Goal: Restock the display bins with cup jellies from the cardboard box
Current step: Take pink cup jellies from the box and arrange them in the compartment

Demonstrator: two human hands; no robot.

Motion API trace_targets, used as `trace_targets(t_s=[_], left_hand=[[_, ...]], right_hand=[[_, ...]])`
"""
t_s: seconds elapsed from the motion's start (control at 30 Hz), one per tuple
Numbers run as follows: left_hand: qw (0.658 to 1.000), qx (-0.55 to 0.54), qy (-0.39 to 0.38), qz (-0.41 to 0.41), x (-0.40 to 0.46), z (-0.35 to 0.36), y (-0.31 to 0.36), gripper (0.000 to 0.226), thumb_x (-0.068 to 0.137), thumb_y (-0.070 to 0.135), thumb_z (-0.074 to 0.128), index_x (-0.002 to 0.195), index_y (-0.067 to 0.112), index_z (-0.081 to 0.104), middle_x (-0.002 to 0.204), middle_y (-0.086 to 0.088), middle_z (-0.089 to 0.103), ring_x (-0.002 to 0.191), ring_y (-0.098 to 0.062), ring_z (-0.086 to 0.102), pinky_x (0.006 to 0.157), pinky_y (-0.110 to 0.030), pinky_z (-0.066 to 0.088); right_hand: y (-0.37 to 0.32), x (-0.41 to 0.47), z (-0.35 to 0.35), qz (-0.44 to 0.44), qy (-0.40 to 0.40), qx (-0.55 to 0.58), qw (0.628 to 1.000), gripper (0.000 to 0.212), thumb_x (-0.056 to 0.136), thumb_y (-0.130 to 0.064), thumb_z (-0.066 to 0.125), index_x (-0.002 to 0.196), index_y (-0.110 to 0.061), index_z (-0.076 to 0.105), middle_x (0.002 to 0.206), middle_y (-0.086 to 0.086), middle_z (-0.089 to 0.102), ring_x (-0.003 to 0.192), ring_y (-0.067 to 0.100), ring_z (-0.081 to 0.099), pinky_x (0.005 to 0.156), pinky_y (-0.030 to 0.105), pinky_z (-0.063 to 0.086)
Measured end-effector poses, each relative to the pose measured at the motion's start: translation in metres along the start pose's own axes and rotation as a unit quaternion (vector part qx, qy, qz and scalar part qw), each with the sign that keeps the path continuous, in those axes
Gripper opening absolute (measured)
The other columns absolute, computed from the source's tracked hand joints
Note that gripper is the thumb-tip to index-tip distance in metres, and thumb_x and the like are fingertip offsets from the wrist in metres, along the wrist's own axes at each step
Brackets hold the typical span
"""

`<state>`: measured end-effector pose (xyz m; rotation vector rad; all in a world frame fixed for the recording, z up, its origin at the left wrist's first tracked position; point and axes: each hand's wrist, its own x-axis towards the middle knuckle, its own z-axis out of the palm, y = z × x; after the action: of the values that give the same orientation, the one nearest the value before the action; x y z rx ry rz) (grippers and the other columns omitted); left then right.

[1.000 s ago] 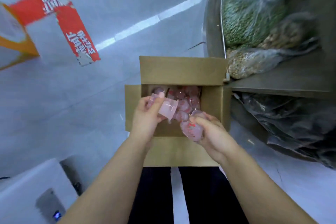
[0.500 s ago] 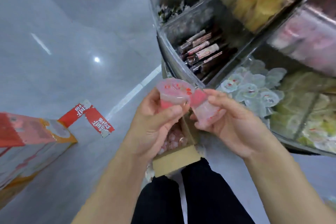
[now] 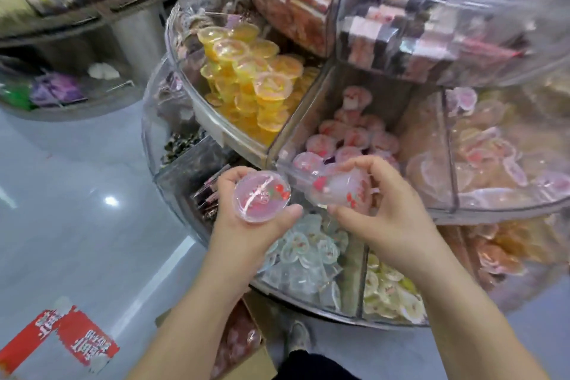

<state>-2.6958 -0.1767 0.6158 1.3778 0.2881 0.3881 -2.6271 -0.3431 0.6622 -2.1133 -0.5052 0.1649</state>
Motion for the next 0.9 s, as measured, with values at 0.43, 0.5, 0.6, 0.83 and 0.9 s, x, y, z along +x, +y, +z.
trace_targets(t_s=[0.43, 0.5, 0.6, 0.83, 0.9], left_hand=[[0.983, 0.164, -0.077, 0.027, 0.100, 0.091, 0.004, 0.046, 0.069, 0.019, 0.081, 0.107, 0.028, 0.057, 0.105, 0.009, 0.064, 0.098, -0.006, 0.061, 0.082, -0.015, 0.047], [0.975, 0.207, -0.081, 0.007, 0.119, 0.099, -0.005, 0.047, 0.072, 0.017, 0.077, 0.108, 0.028, 0.050, 0.103, 0.014, 0.060, 0.093, 0.000, 0.059, 0.075, -0.009, 0.044], [0.958, 0.273, -0.092, -0.005, 0.144, 0.112, -0.021, 0.049, 0.074, 0.012, 0.073, 0.110, 0.027, 0.042, 0.099, 0.011, 0.056, 0.090, -0.007, 0.055, 0.064, -0.009, 0.038], [0.952, 0.275, -0.114, -0.069, 0.167, 0.119, -0.045, 0.048, 0.078, 0.009, 0.066, 0.115, 0.023, 0.038, 0.107, 0.000, 0.056, 0.101, -0.020, 0.057, 0.082, -0.029, 0.047], [0.945, 0.303, -0.111, -0.062, 0.168, 0.120, -0.046, 0.052, 0.076, 0.014, 0.070, 0.118, 0.021, 0.041, 0.105, 0.001, 0.058, 0.099, -0.021, 0.058, 0.084, -0.031, 0.047]], right_hand=[[0.073, 0.113, -0.048, 0.092, 0.115, -0.032, 0.989, 0.051, 0.077, -0.012, 0.068, 0.124, -0.023, 0.051, 0.122, 0.002, 0.059, 0.112, 0.019, 0.055, 0.095, 0.035, 0.047], [0.080, 0.136, -0.044, 0.126, 0.142, -0.028, 0.981, 0.050, 0.079, -0.010, 0.063, 0.127, -0.019, 0.050, 0.125, 0.008, 0.058, 0.115, 0.024, 0.054, 0.097, 0.037, 0.046], [0.095, 0.164, -0.035, 0.181, 0.136, -0.037, 0.973, 0.050, 0.079, -0.007, 0.054, 0.127, -0.019, 0.050, 0.127, 0.012, 0.055, 0.119, 0.030, 0.051, 0.100, 0.041, 0.045], [0.115, 0.172, -0.020, 0.185, 0.124, -0.013, 0.975, 0.059, 0.077, -0.018, 0.064, 0.132, -0.027, 0.044, 0.127, 0.002, 0.058, 0.115, 0.025, 0.055, 0.099, 0.038, 0.046], [0.118, 0.171, -0.019, 0.176, 0.167, 0.006, 0.970, 0.057, 0.081, -0.013, 0.061, 0.134, -0.026, 0.044, 0.126, 0.003, 0.059, 0.114, 0.022, 0.055, 0.095, 0.028, 0.043]])
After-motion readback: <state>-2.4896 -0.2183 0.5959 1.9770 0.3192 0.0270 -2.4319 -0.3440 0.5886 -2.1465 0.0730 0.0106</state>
